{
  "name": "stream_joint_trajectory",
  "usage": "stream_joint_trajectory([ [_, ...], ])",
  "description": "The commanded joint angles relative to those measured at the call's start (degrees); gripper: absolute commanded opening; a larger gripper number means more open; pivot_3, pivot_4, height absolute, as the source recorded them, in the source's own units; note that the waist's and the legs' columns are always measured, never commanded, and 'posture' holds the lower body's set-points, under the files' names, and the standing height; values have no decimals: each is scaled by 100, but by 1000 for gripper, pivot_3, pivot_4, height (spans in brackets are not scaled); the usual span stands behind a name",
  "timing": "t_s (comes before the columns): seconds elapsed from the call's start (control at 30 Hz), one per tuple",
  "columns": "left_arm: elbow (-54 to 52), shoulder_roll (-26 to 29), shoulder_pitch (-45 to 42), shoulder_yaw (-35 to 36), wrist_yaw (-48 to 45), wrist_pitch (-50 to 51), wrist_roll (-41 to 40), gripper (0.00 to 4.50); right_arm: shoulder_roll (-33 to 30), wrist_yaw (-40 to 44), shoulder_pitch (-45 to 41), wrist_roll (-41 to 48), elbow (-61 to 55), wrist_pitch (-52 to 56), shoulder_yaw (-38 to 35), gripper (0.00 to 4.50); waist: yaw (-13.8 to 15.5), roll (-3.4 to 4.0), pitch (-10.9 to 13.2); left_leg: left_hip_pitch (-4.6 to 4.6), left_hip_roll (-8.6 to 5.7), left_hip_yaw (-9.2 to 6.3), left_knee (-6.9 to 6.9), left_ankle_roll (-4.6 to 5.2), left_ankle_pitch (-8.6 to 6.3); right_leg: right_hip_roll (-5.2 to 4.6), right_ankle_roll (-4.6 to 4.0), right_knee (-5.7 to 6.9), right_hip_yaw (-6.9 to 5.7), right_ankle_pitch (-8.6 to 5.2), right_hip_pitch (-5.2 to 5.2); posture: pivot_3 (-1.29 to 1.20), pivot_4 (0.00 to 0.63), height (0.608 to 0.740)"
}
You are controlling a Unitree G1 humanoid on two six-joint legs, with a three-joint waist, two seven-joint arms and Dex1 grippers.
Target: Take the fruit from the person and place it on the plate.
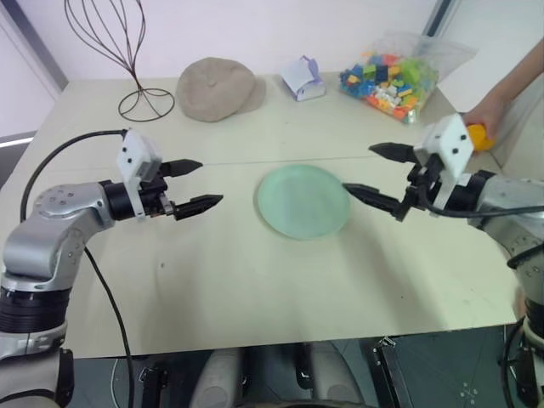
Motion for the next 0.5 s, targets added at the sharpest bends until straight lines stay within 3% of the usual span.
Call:
stream_joint_trajectory([
  [0.03,-52,15,-44,186,29,-105,-22,4500,-14,-131,15,276,-335,152,-318,4412,0,0,0,0,0,0,0,0,0,0,0,0,0,0,0,0,150,740],
  [0.3,35,-31,-132,118,30,-174,35,4500,33,-450,51,478,-440,364,-433,4412,-1,0,0,1,0,1,1,0,0,1,0,2,0,0,1,0,150,740],
  [0.5,82,-77,-207,55,56,-204,69,4500,851,-1453,-611,1065,-528,961,-317,4412,-14,0,0,4,1,1,1,0,0,3,0,7,2,0,0,0,150,740],
])
